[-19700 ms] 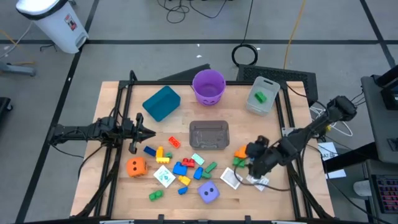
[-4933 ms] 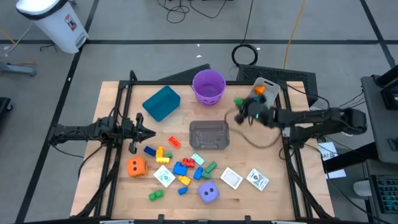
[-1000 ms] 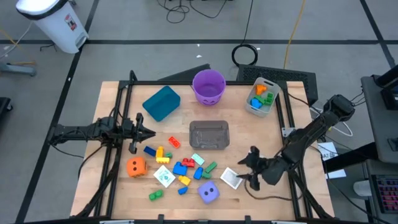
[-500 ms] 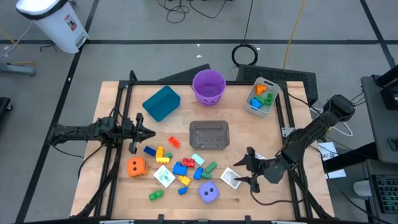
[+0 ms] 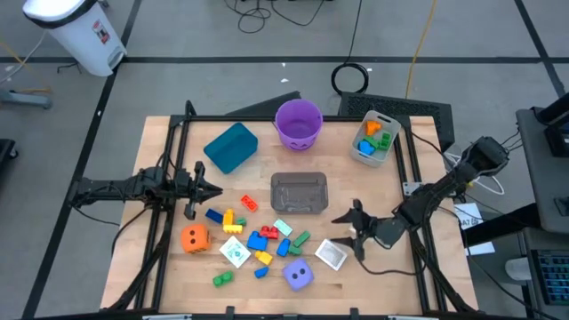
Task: Pick & Place Toys
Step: Put the dark blue game piece into the white bin
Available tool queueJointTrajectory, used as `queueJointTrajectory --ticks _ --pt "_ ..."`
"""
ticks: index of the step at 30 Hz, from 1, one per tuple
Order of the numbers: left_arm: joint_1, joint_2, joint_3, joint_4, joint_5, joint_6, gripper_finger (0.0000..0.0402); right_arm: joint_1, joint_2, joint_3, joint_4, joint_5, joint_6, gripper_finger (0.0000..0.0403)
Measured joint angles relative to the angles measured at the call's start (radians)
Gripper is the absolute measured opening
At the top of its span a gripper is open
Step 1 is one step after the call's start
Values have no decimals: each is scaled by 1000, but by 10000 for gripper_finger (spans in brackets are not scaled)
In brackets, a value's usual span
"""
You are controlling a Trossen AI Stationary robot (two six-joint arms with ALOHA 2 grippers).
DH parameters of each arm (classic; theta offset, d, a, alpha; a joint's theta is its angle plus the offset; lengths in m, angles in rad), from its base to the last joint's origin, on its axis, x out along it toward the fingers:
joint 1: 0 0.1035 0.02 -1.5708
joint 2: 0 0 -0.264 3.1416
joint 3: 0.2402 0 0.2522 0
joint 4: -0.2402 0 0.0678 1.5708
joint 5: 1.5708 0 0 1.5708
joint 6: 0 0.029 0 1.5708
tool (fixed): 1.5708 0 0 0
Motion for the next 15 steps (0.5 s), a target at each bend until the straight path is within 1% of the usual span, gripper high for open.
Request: queueJointTrajectory --ticks 3,5,10,15 --pt "0 0 0 0 0 0 42 -21 0 -54 145 0 0 264" --pt "0 0 0 0 0 0 42 -29 0 -81 208 0 0 267" --pt "0 0 0 0 0 0 42 -29 0 -101 232 0 0 266" --pt "0 0 0 0 0 0 42 -29 30 -101 247 1 -14 263"
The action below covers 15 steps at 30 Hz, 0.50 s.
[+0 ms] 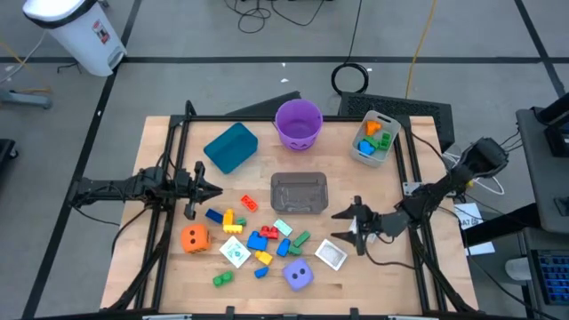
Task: Pick & Place Toys
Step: Put the dark blue game piece into the white bin
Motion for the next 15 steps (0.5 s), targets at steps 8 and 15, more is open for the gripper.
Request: queueJointTrajectory --ticks 8,15 --pt "0 0 0 0 0 0 42 32 -109 0 -11 2 -146 249" --pt "0 0 0 2 1 -29 42 76 -467 0 -224 5 -371 232"
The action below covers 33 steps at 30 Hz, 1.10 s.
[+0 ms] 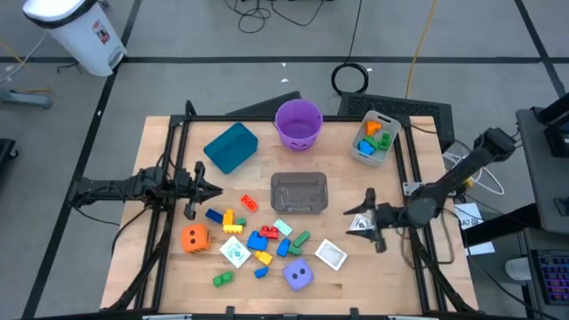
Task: Pick & Place Toys
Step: Put the dark blue game piece into the white bin
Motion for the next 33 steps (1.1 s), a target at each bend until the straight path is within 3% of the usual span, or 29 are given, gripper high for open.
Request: queueJointTrajectory --ticks 8,16,21,31,33 --pt "0 0 0 0 0 4 42 -11 -236 0 -157 157 -152 219" --pt "0 0 0 69 1 15 42 -35 -368 -40 -315 213 -114 216" --pt "-1 0 1 159 -32 -119 42 -97 -430 -117 -316 214 -68 216" --pt "0 0 1 157 -56 -135 42 -167 -514 -151 -316 161 -32 210" --pt "-1 0 1 180 -99 -171 42 -168 -521 -150 -317 154 -34 210"
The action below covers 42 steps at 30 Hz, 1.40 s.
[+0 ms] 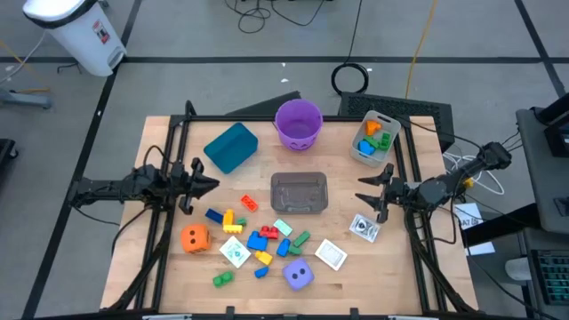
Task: Pick & Place Toys
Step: Put the dark blue game piece into the white bin
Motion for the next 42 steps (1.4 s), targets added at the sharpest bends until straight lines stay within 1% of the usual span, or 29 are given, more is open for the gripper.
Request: queueJointTrajectory --ticks 2,4,6,8,12,15,17,19,21,23,24,26,29,31,34,36,42 --pt "0 1 0 21 -84 -83 44 0 -3 0 -3 -1 -4 210" --pt "1 12 5 20 -128 -130 57 0 -3 0 -8 -1 -6 210" --pt "1 40 27 20 -125 -134 82 0 -3 0 -14 -1 -6 210" --pt "1 82 71 -3 -105 -106 118 0 -3 0 -14 -1 -6 210" --pt "-3 229 223 -126 -54 -85 201 0 -3 0 -14 -1 -14 210" --pt "-23 395 374 -282 -2 -57 253 0 -4 0 -12 0 -17 210" --pt "-42 528 482 -451 32 -41 277 0 -4 0 -12 1 -13 210" --pt "-59 658 589 -640 50 -39 293 0 -4 0 -12 2 -3 210" --pt "-76 782 679 -847 57 -55 301 0 -4 0 -12 2 0 210" --pt "-95 895 736 -1032 73 -66 303 0 -3 0 -12 3 -1 210" --pt "-105 944 752 -1092 86 -72 303 0 -4 0 -12 3 -1 210" --pt "-129 1029 757 -1149 115 -93 299 0 -4 0 -12 3 -1 210" --pt "-168 1135 742 -1162 137 -93 292 0 -4 0 -12 3 -2 210" --pt "-190 1195 736 -1159 135 -59 287 0 -3 0 -12 3 -5 210" --pt "-212 1278 733 -1152 78 23 281 0 -4 0 -12 3 -6 210" --pt "-218 1322 733 -1146 49 51 280 0 -4 0 -12 0 -6 210" --pt "-224 1425 732 -1145 34 73 284 0 -4 0 -12 0 -1 210"
